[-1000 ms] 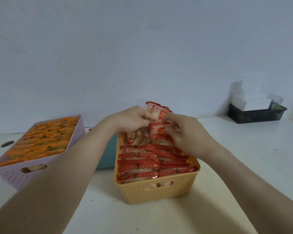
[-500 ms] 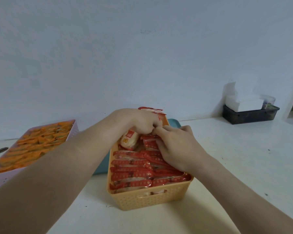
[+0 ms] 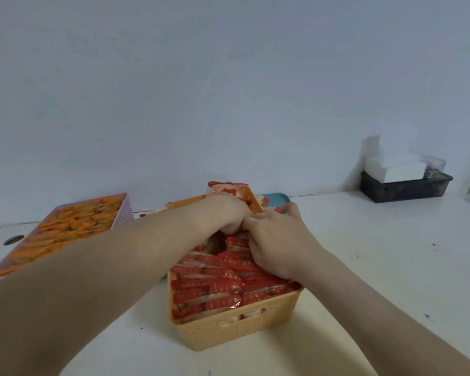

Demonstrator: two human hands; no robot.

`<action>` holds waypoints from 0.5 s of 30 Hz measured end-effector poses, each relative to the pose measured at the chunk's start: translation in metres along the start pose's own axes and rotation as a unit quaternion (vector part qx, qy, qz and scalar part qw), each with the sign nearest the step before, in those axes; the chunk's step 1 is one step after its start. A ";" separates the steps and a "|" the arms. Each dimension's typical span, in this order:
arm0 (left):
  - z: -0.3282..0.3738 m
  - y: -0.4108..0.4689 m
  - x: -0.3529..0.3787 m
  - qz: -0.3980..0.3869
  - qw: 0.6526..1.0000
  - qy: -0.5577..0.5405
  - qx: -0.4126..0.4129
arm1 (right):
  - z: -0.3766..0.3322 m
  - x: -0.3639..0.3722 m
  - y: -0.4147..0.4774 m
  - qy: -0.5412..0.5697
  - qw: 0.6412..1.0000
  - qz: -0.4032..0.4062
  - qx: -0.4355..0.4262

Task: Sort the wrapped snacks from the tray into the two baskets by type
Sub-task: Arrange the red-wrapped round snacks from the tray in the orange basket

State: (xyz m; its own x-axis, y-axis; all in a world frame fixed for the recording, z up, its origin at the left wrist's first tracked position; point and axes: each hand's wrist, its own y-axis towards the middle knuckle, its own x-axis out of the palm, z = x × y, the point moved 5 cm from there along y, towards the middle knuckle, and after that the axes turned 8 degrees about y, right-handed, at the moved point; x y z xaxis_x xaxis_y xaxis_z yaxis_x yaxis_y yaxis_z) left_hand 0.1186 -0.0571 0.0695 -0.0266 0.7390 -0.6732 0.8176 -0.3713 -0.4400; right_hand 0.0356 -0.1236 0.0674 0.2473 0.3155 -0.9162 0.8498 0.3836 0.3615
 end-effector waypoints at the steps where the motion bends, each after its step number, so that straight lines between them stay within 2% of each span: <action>1: 0.000 -0.003 0.000 0.014 1.000 -0.015 0.005 | -0.001 0.000 0.000 -0.001 1.000 0.002 0.001; 5: -0.002 -0.010 0.003 0.060 0.995 -0.078 -0.008 | -0.002 -0.001 -0.002 0.008 1.000 0.007 0.012; 11: -0.006 -0.018 0.004 0.206 0.973 -0.091 -0.040 | -0.002 -0.006 -0.004 0.031 0.999 0.018 0.024; 13: -0.013 -0.023 0.004 0.266 0.957 -0.103 -0.049 | -0.003 -0.007 -0.005 0.032 0.999 0.021 0.020; 15: -0.027 -0.031 0.004 0.335 0.924 -0.162 -0.087 | -0.003 -0.006 -0.004 0.019 0.999 0.020 0.020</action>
State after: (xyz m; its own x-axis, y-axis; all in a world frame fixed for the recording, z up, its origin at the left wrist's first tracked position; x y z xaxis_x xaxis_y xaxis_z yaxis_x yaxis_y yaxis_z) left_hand 0.1088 -0.0278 0.0961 0.3712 0.1575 -0.9151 0.7923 -0.5675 0.2238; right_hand 0.0291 -0.1248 0.0722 0.2640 0.3635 -0.8934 0.8578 0.3351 0.3898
